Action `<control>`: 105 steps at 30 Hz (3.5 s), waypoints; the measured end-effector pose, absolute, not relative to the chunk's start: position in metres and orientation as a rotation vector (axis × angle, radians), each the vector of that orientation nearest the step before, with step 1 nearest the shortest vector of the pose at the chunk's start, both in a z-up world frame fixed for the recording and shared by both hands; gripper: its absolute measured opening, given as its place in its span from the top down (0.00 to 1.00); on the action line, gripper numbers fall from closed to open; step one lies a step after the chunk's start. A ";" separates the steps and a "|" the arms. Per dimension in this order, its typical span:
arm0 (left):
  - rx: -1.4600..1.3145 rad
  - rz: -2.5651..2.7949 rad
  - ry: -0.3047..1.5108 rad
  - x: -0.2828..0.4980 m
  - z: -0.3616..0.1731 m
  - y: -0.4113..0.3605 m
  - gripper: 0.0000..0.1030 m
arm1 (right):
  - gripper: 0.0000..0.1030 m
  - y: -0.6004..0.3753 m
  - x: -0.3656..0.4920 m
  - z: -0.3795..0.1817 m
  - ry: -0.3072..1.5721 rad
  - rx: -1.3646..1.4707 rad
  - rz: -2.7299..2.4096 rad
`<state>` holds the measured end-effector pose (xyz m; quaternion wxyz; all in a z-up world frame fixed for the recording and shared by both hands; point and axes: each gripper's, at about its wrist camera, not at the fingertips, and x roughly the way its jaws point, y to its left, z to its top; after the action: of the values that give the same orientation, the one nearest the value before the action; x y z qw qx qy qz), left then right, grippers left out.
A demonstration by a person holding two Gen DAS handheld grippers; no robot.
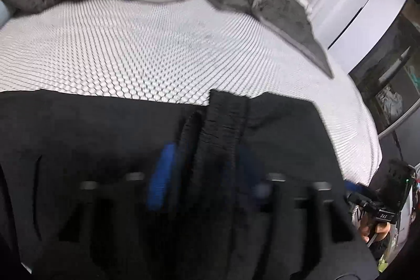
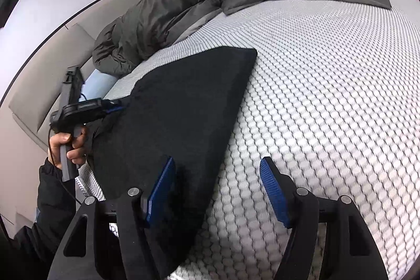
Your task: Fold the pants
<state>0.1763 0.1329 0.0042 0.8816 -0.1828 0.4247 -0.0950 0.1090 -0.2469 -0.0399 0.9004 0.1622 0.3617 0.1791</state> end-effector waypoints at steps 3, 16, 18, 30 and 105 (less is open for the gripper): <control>-0.365 -0.202 0.813 0.145 0.019 0.115 0.20 | 0.34 -0.244 0.095 -0.040 0.775 0.325 0.420; -0.061 -0.398 0.923 0.119 -0.016 -0.090 0.19 | 0.93 -0.244 0.057 -0.081 0.798 0.584 0.522; -0.061 -0.386 0.928 0.122 -0.018 -0.095 0.19 | 0.94 -0.242 0.051 -0.080 0.790 0.575 0.522; 0.024 -0.493 0.824 0.056 -0.027 -0.132 0.17 | 0.57 -0.261 0.050 -0.041 0.694 0.498 0.415; 0.178 -0.334 0.811 0.114 -0.051 -0.043 0.09 | 0.69 -0.191 0.136 -0.044 0.710 -0.146 0.207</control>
<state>0.1145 -0.0428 -0.0512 0.9016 0.0860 0.3921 -0.1614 0.1360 -0.1915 -0.0440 0.9298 -0.0714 0.3465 0.1012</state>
